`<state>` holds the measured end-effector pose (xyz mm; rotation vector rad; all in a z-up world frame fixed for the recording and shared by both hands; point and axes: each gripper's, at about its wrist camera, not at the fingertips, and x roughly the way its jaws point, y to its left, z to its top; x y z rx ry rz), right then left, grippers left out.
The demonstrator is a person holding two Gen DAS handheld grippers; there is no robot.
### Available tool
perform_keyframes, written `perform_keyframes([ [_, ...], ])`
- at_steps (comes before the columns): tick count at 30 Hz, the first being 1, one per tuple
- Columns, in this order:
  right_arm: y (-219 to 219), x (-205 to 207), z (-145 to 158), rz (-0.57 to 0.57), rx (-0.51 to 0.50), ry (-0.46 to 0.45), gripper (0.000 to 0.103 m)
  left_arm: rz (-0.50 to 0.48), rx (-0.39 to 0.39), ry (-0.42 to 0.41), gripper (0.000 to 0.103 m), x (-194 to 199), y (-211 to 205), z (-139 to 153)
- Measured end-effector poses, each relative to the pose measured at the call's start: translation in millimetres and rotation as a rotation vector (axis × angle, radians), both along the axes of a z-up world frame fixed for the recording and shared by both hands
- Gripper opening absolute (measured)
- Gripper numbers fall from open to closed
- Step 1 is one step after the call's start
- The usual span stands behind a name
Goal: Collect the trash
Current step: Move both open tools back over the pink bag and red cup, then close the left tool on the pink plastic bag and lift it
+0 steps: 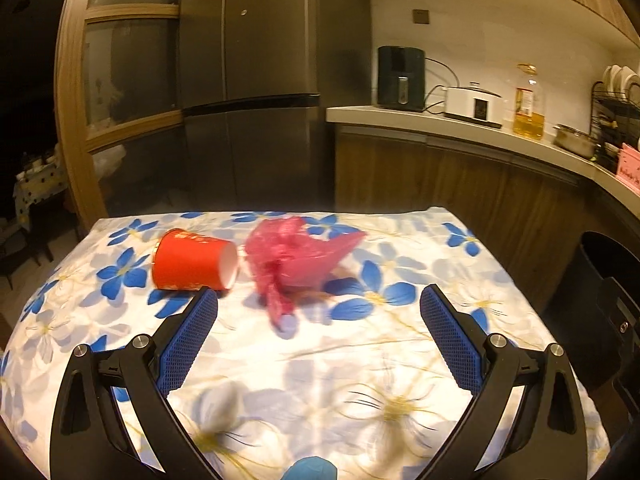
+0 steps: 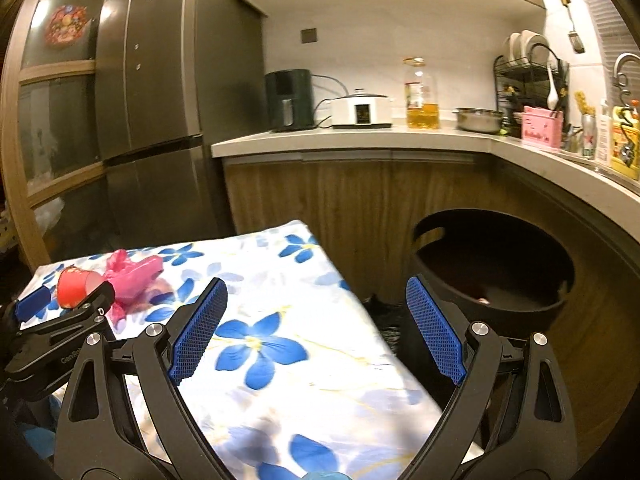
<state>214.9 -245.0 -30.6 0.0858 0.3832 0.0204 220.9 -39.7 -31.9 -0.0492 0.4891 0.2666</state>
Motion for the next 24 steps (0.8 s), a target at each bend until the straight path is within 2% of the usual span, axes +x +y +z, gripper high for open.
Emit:
perform_keyframes([
  [16,31,37,-9,0.023,0.022,0.012,0.090,0.060,0.054,0.022,0.097,53,28,-16],
  [24,36,52,-12,0.020,0.027,0.014,0.090,0.046,0.039,0.066,0.097,88,31,-27],
])
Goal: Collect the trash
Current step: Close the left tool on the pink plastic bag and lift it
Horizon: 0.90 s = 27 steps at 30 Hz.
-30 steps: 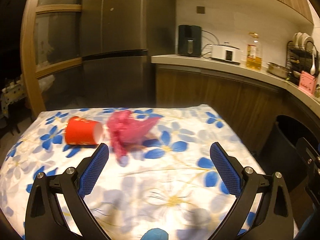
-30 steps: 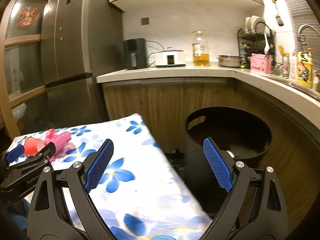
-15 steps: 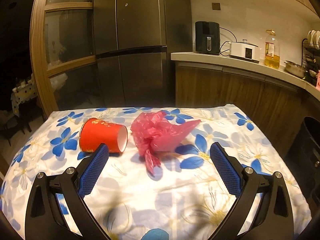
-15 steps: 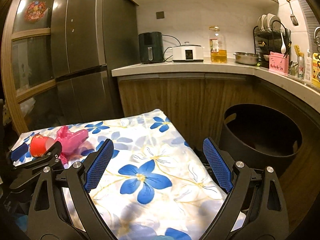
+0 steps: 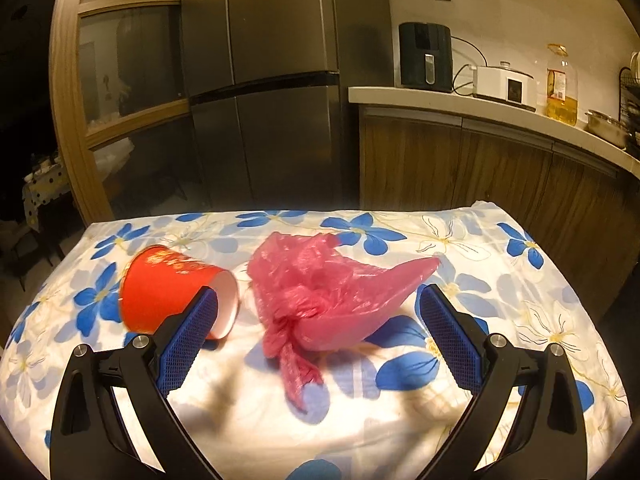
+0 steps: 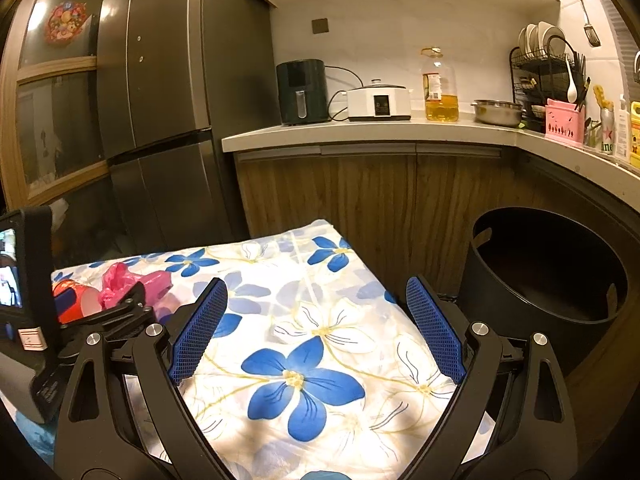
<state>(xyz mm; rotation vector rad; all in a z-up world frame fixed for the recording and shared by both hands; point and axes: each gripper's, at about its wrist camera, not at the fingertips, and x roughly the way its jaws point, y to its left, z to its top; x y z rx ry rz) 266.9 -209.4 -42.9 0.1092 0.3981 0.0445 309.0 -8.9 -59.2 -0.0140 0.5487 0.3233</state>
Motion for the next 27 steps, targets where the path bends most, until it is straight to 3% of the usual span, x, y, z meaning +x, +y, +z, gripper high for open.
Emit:
perform_keyframes([
  [6,0,6,-2,-0.003,0.004,0.002,0.090,-0.012,-0.021,0.054,0.089,17,2,-9],
  [8,0,7,-3,-0.001,0.003,0.006,0.090,-0.013,-0.036,0.084,0.071,21,4,-14],
  [9,0,8,-4,-0.001,0.002,0.008,0.090,-0.012,-0.044,0.093,0.067,23,5,-16],
  [11,0,8,-4,-0.001,0.000,0.008,0.090,-0.009,-0.070,0.116,0.048,25,10,-20],
  [14,0,9,-4,-0.002,0.001,0.009,0.090,0.003,-0.094,0.146,0.033,26,15,-25],
  [20,0,8,-4,0.002,0.003,0.013,0.090,-0.019,-0.085,0.130,0.023,16,11,-23],
  [27,3,4,-1,0.011,0.002,0.010,0.090,-0.010,-0.099,0.087,0.023,-21,11,-13],
])
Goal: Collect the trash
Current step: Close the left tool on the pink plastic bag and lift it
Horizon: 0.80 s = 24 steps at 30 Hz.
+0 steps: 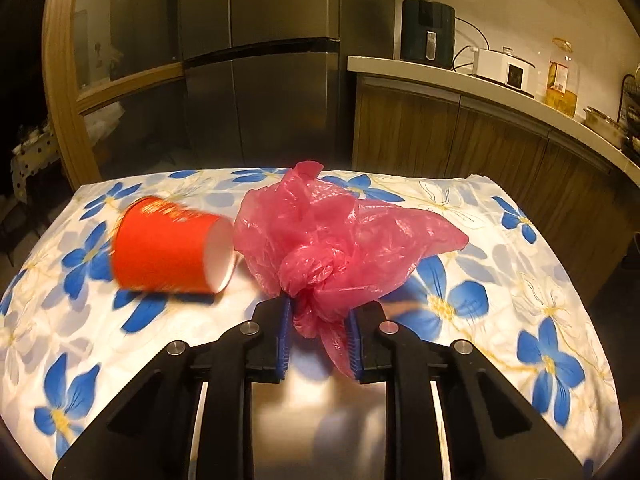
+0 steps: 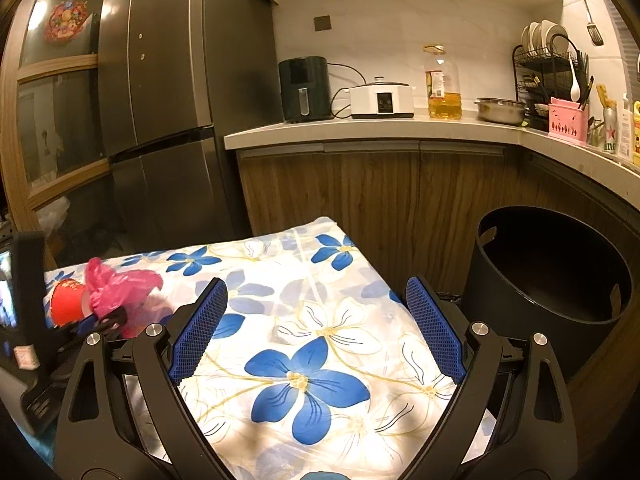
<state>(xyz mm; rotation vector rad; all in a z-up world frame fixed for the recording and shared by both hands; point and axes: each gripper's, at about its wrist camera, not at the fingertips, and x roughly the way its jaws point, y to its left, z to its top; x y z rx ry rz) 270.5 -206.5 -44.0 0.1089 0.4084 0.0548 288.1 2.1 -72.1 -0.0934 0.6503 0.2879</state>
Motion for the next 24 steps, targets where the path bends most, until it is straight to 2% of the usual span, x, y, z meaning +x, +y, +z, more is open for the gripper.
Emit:
perform_keyframes([
  [11,18,-15,3,0.037,-0.009,0.000,0.090,0.053,-0.013,-0.036,0.023,-65,17,12],
  [24,65,-22,4,0.121,-0.020,0.010,0.090,0.149,-0.041,-0.091,0.023,-117,69,30],
])
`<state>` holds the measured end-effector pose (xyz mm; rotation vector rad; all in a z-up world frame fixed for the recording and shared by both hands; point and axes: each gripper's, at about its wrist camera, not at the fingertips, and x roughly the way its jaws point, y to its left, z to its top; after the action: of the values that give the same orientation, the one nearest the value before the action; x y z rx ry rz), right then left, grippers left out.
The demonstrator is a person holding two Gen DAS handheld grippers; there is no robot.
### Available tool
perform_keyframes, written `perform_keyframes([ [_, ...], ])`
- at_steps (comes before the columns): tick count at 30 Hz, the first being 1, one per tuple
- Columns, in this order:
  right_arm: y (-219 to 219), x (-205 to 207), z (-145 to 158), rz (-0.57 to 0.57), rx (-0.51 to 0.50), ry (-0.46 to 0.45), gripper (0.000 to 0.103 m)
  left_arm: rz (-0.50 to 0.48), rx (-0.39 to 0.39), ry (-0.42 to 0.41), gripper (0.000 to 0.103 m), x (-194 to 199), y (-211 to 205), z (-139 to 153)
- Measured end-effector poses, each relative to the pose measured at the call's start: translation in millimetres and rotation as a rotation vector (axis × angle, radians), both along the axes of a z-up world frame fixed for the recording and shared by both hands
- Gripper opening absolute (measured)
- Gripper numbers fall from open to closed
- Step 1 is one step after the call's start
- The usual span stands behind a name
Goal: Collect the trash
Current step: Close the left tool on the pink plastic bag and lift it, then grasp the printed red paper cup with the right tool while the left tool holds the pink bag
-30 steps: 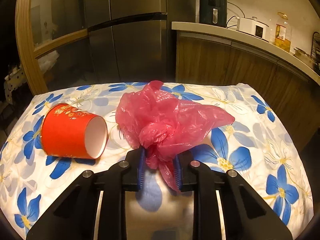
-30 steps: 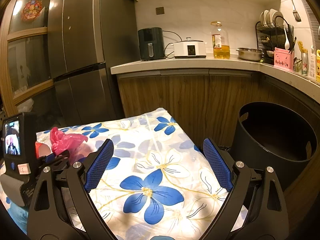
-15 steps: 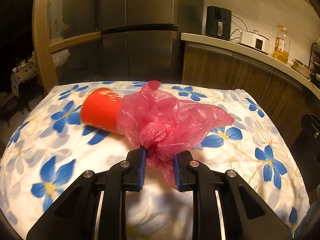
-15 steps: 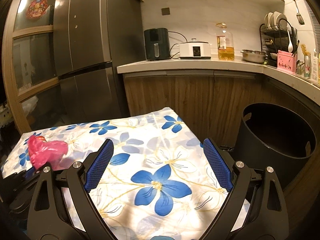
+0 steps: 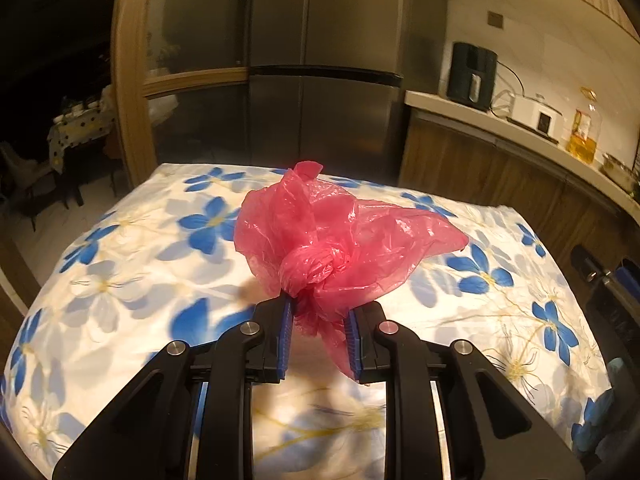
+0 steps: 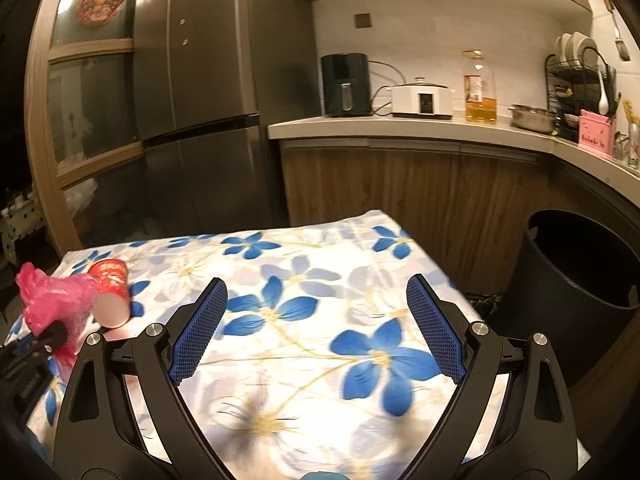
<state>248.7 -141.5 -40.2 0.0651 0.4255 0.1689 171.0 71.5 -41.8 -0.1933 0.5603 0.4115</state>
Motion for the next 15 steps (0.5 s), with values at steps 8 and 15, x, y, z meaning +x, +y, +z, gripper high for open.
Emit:
perform_keyframes([
  [8,59,1,-2,0.141,0.011,0.021,0.090,0.114,0.007,-0.040,0.023,-27,50,11],
  [15,124,8,-4,0.317,0.023,0.053,0.093,0.179,-0.012,-0.033,0.023,-38,84,7],
])
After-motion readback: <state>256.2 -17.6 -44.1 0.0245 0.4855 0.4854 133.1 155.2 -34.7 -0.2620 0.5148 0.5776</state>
